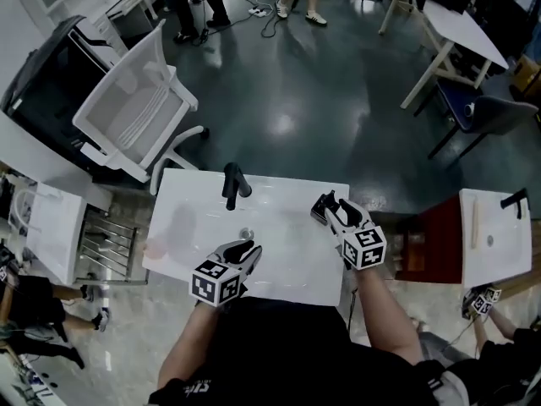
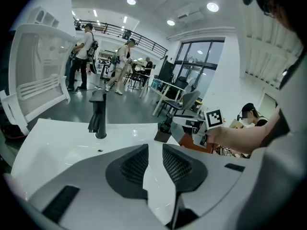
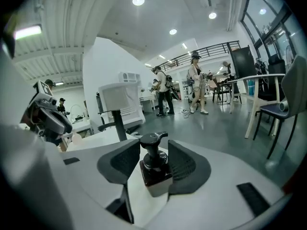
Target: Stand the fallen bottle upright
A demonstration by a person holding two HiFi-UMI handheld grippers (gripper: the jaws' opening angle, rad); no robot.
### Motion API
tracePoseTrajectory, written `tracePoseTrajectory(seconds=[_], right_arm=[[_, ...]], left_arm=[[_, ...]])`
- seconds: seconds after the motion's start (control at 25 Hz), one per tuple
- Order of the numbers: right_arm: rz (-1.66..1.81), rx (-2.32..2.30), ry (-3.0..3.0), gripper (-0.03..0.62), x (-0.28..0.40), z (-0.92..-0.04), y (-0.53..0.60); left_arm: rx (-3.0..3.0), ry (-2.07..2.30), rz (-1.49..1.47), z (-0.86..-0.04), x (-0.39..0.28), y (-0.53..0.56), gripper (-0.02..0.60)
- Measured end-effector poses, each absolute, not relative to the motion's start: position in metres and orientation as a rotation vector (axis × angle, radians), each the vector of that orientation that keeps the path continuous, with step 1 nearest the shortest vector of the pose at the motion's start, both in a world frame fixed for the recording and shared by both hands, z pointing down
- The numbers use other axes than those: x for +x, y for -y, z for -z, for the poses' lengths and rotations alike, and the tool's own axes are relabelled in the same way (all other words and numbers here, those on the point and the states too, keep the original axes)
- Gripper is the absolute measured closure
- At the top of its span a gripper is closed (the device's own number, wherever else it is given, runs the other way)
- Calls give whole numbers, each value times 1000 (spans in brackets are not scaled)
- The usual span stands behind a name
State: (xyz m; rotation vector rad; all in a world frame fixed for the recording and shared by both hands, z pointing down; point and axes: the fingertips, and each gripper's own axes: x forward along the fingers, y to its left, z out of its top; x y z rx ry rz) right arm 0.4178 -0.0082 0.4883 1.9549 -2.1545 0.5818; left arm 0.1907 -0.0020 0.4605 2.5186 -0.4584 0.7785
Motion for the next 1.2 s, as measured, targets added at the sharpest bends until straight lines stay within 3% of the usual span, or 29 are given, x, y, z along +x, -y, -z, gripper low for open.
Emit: tracePoseTrajectory(seconds=[0.2, 0.32, 0.52, 0.68, 0.92, 1.2], right_arm=[[-575, 2107, 2075, 416, 432, -462, -11], [-535, 2186, 2027, 507, 433, -437, -26], [-490, 2196, 2036, 573, 387, -403, -23], [-548, 2311, 2204, 579, 342, -353, 12], [-286, 2127, 2371, 580, 273, -285, 47], [-172, 2024, 2350, 583, 239, -269, 49]], left_arm=[[2618, 446, -748, -435, 200, 20, 488], [2693, 437, -697, -415, 198, 37, 497], [2826, 485, -661, -383, 172, 75, 512], [2883, 572, -615, -359, 146, 111, 523], [2927, 626, -485, -334, 121, 142, 538], [2949, 691, -383, -314, 103, 170, 557]])
